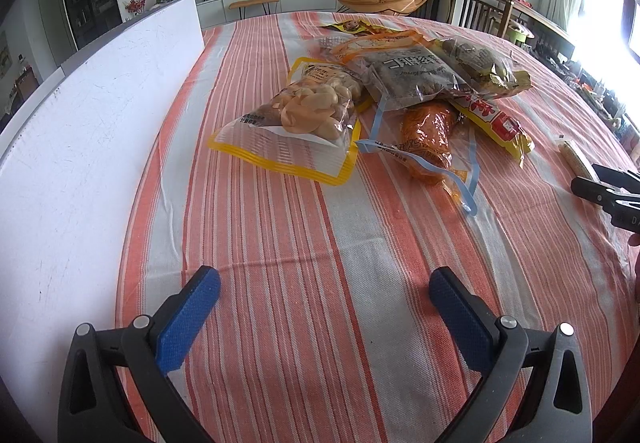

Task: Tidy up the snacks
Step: 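Set the wafer bar down with the right tool while the left tool grasps the peanut bag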

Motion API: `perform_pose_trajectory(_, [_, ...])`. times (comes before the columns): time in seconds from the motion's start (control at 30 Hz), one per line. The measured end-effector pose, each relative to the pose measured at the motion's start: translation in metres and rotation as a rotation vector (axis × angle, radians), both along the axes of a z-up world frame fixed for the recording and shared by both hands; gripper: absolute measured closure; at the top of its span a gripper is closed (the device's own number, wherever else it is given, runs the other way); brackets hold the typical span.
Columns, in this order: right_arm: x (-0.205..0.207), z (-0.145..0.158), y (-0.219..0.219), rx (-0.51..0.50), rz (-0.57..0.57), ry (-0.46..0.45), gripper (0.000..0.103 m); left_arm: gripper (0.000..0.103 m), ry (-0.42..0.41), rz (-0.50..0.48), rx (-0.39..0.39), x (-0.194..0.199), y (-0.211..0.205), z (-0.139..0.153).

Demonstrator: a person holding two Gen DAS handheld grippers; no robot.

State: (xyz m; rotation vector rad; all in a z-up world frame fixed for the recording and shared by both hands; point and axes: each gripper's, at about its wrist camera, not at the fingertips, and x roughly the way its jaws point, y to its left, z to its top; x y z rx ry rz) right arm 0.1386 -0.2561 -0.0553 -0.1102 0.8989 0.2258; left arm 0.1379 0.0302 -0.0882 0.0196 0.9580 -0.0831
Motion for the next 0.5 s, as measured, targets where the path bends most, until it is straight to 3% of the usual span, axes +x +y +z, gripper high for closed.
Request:
perform_pose_trajectory(0.23, [0.003,0.0,0.001,-0.002,-0.005,0.002,0.019,0.0,0.004,-0.001,-0.001,-0.001,0.001,0.0])
perform_pose_trajectory(0.33, [0.003,0.0,0.001,-0.002,-0.005,0.002,0.018,0.0,0.056,-0.003,-0.007,0.005,0.005,0.004])
perform_pose_trajectory(0.4, [0.003,0.0,0.001,-0.002,-0.005,0.002,0.018,0.0,0.054,-0.019,-0.034,0.013,0.01,0.02])
perform_pose_trajectory(0.5, [0.003,0.0,0.001,-0.002,-0.005,0.002,0.018,0.0,0.002,-0.021,0.039,0.034,0.012,0.051])
